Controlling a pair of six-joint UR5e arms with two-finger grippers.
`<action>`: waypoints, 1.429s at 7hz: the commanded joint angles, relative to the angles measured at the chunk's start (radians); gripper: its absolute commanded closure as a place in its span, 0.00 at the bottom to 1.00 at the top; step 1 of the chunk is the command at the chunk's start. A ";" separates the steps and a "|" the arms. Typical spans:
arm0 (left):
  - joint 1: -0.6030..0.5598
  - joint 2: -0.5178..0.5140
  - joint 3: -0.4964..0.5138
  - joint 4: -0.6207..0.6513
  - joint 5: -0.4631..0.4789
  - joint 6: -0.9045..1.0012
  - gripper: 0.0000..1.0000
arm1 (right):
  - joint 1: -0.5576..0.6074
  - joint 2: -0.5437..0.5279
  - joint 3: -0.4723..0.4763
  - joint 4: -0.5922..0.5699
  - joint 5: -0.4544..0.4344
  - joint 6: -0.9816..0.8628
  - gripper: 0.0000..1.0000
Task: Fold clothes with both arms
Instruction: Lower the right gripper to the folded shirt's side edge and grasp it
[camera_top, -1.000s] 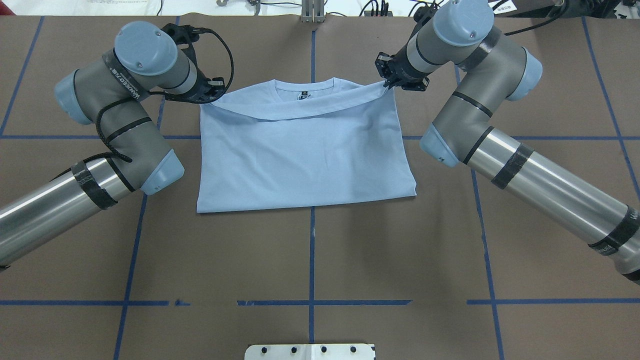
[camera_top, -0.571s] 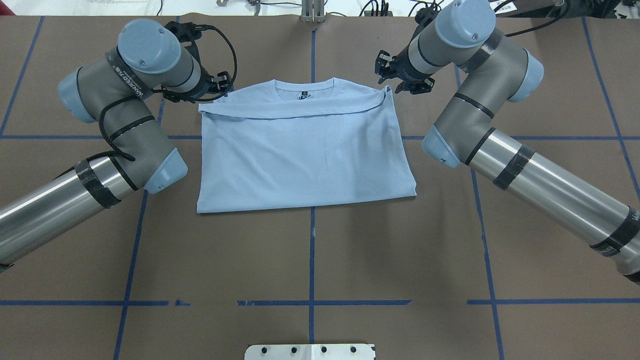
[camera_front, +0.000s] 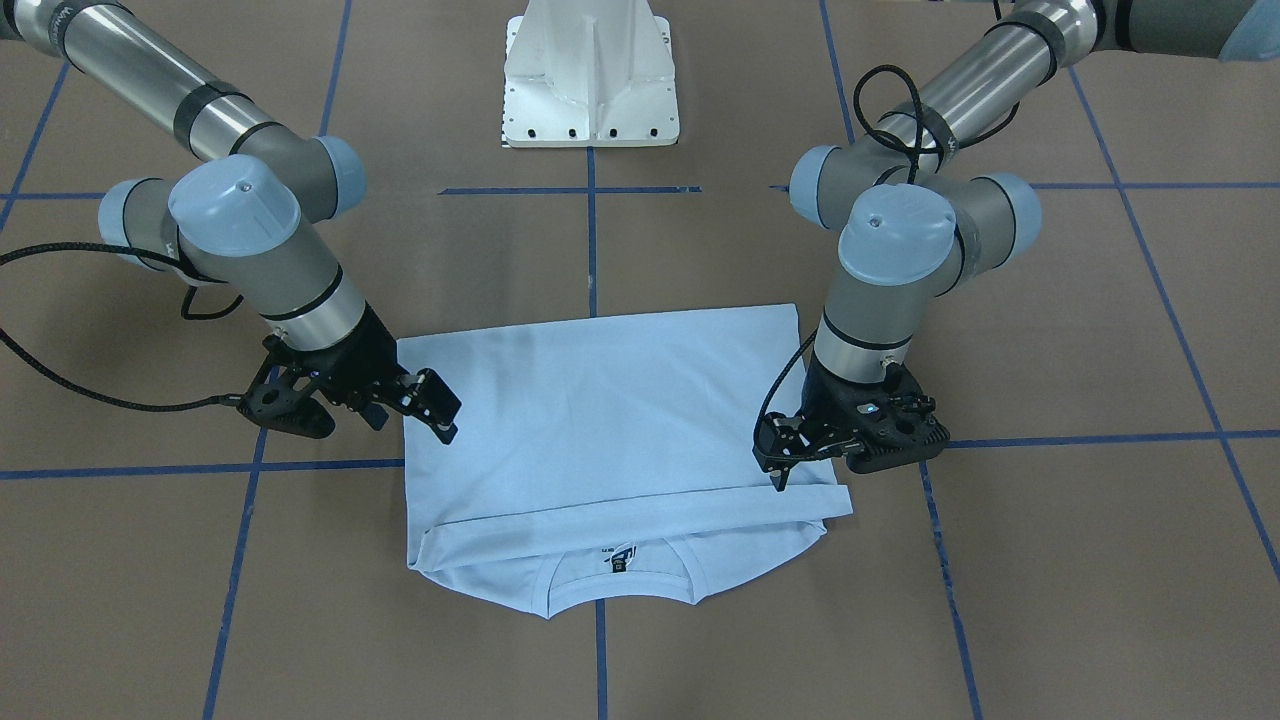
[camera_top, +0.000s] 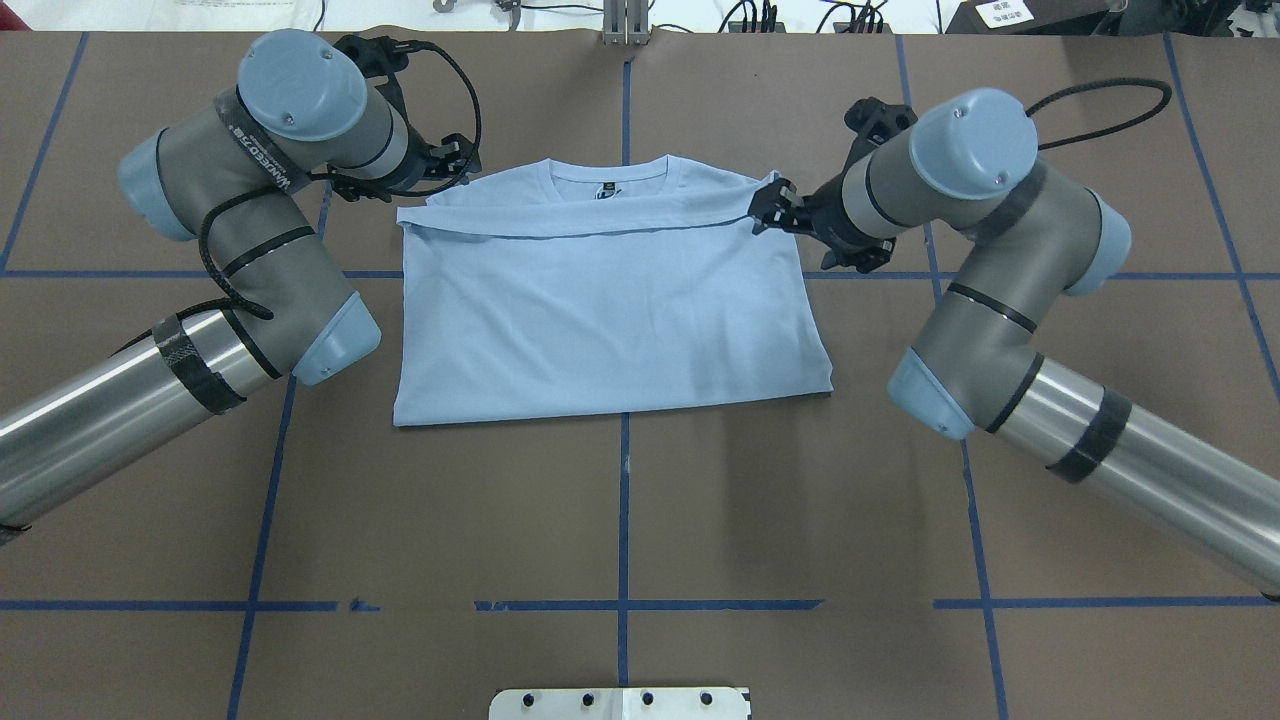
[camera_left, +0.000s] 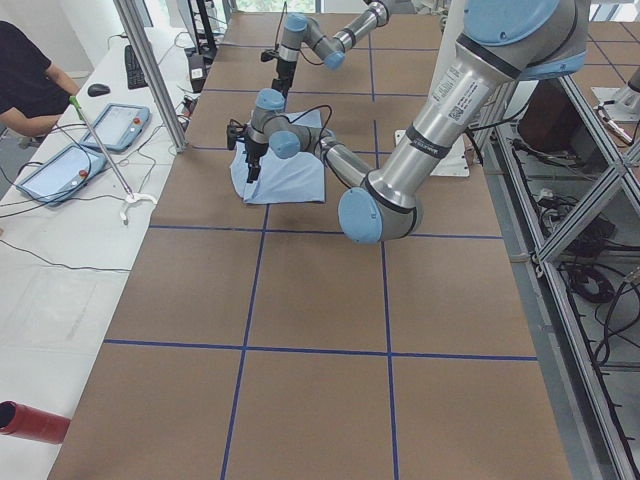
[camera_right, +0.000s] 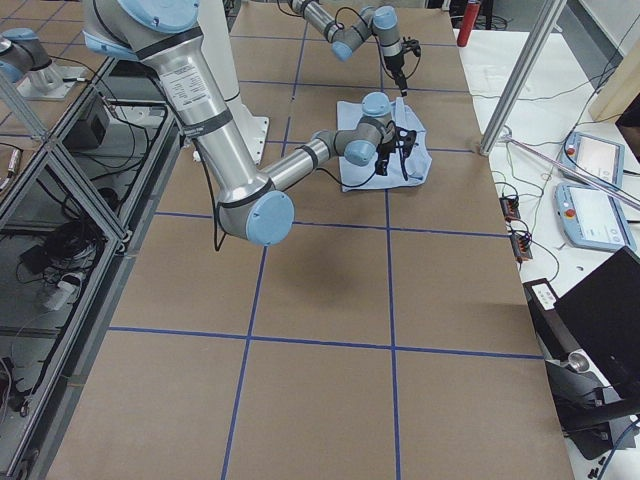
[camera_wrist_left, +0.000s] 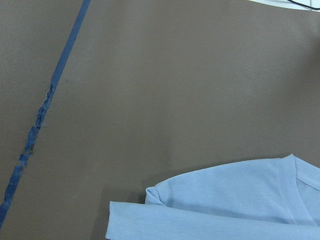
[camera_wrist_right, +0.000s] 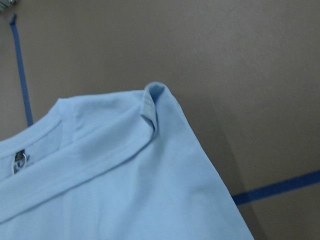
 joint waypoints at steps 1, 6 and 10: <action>0.008 -0.001 -0.007 0.000 0.000 -0.027 0.01 | -0.076 -0.110 0.063 -0.001 -0.054 0.003 0.02; 0.022 0.001 -0.012 -0.003 0.000 -0.031 0.01 | -0.119 -0.122 0.079 -0.003 -0.062 0.003 0.04; 0.023 0.004 -0.012 -0.020 0.000 -0.031 0.01 | -0.132 -0.144 0.086 -0.001 -0.059 -0.001 0.08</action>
